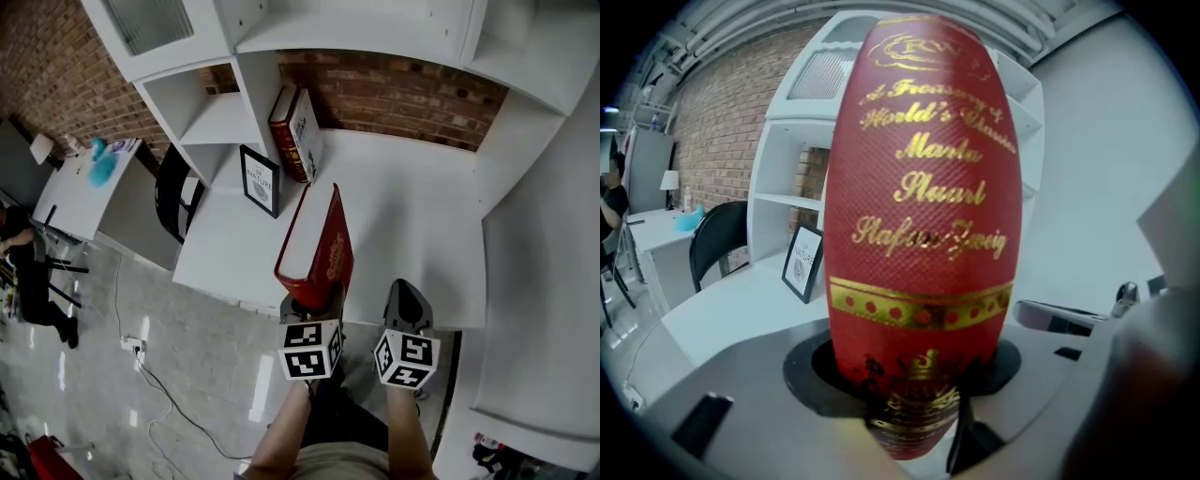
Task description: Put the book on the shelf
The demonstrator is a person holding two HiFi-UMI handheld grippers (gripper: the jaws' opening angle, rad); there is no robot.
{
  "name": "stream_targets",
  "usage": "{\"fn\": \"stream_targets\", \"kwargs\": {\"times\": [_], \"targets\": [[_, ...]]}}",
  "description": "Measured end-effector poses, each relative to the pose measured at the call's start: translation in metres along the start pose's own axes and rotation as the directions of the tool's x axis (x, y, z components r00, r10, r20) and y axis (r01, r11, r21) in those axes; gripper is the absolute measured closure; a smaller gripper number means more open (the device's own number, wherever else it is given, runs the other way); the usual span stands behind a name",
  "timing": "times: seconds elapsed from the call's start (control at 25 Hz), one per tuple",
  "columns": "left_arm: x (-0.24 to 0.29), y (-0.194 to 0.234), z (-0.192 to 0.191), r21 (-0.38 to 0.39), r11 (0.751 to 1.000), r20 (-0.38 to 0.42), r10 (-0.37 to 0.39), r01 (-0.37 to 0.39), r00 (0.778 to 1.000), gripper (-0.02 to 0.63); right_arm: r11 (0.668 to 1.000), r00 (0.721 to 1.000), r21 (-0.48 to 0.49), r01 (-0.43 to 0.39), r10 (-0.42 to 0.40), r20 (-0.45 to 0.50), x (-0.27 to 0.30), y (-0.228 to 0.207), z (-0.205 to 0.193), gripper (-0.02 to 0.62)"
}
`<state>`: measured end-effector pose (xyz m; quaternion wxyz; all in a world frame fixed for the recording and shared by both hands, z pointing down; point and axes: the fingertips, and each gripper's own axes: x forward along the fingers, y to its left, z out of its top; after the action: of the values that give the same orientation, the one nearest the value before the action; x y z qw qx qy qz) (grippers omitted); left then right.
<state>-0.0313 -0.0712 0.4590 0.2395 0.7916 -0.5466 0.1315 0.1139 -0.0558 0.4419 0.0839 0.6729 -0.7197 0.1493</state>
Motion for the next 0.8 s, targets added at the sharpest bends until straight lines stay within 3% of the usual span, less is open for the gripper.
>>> {"fn": "stream_targets", "kwargs": {"times": [0.8], "targets": [[0.084,0.028,0.042,0.015,0.998,-0.027,-0.067,0.067,0.997,0.362,0.998,0.998,0.009,0.058,-0.058,-0.007,0.088,0.001,0.022,0.579]]}}
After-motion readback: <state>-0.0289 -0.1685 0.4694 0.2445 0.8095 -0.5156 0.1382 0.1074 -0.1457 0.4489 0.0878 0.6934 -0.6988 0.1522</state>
